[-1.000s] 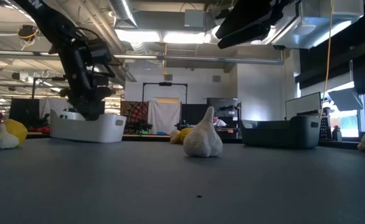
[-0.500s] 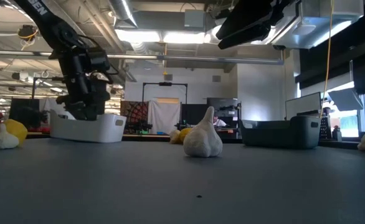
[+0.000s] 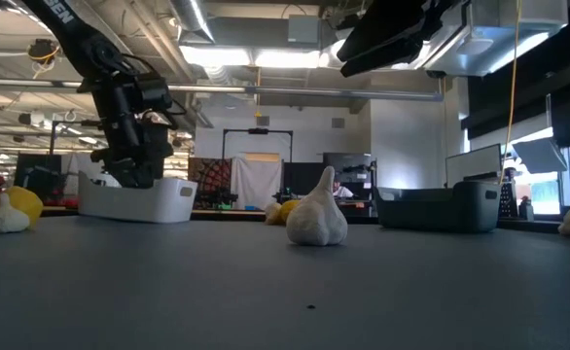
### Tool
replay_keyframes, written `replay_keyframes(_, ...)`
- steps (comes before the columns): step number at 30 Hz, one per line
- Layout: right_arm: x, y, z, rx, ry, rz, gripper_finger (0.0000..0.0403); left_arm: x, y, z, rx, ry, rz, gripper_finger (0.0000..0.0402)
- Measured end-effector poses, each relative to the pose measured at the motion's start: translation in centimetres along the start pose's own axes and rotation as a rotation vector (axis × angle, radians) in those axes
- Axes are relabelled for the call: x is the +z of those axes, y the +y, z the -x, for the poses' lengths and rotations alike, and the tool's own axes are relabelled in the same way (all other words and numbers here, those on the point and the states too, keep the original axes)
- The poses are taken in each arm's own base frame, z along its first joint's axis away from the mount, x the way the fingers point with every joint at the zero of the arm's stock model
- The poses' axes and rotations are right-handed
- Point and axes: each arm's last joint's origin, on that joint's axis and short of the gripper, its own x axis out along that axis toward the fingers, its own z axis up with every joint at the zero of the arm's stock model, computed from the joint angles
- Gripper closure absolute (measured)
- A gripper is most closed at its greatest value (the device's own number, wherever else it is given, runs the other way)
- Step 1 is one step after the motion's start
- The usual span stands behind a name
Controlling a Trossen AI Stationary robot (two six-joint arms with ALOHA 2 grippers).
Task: Sort produce into baskets
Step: Put the lime into the white bin, then put the white garlic into the black bin
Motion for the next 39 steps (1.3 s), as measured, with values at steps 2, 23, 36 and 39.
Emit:
replay_keyframes(2,0.0,0.0,0.0,0.000,0.000,0.000,0.0150,0.0,0.0,0.0,0.000,0.000,0.015,0.0178)
replay_keyframes(23,-0.6,0.5,-1.2,0.028,0.036,-0.072,0.0150,-1.0,-0.6,0.2,0.003,0.088,0.037,0.0054)
replay_keyframes(36,-3.6,1.3,-6.0,-0.003,0.196,-0.075,0.0150,-1.6,-3.3,0.8,-0.053,0.102,-0.129,0.0054)
replay_keyframes(39,-3.8,0.9,-6.9,-0.011,0.210,-0.116,0.0150,-1.7,-3.6,0.8,-0.061,0.105,-0.143,0.0054)
